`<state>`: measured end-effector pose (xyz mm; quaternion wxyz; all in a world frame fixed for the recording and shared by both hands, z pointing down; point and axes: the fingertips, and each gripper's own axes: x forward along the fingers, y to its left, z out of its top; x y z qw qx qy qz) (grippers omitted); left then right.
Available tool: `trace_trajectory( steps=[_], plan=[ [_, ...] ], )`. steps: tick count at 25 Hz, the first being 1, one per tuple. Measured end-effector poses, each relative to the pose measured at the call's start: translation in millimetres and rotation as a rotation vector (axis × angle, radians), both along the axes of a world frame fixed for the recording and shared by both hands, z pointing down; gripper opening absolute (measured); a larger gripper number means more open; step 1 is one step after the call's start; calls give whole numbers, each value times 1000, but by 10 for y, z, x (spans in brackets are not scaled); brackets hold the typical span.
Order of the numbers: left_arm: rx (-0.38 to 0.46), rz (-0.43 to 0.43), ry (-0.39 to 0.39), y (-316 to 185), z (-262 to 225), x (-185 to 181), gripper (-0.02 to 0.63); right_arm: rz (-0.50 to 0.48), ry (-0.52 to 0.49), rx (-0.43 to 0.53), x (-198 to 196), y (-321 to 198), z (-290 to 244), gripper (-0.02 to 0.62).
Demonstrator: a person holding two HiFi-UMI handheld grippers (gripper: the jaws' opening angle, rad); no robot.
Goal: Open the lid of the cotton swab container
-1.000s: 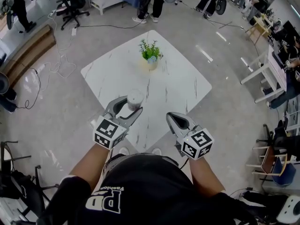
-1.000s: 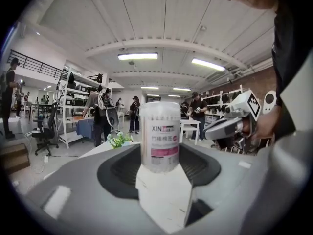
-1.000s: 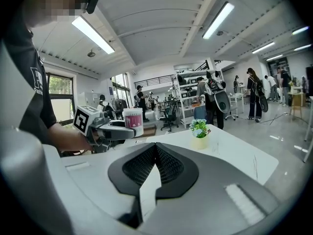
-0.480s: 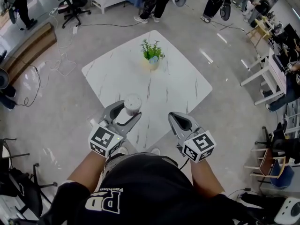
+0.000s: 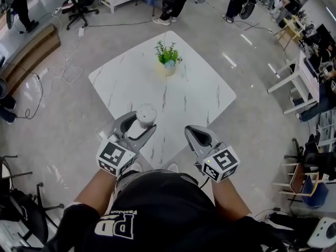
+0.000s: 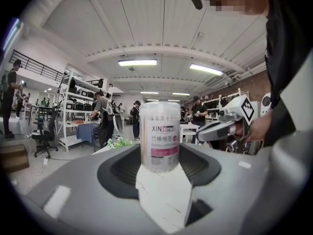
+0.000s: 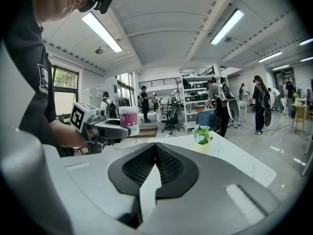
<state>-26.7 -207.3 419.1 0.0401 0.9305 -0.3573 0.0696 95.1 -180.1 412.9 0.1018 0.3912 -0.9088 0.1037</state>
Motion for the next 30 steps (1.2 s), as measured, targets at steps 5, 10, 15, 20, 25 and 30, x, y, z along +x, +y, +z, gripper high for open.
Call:
trace_trajectory(
  steps=[5,10,15,20,25,30],
  plan=[
    [0,2,0,9,7,17,298,-21,-10,11,-46,16,-26,0],
    [-14,12,-6,45,66,31,298,-28,-21,31,-58,38,-53,16],
    [-24,7,-6,75,118,11,298,-24,6,40,-62,53,-37,89],
    [-21,12,-7,87,109,15,298,-21,7,43,-48,53,-69,124],
    [-24,16,-11,97,121,30,298,-19,5,43,-35,57,-89,153],
    [-30,15,-11,110,150,25,298,-15,-13,42,-19,59,-109,185]
  ],
)
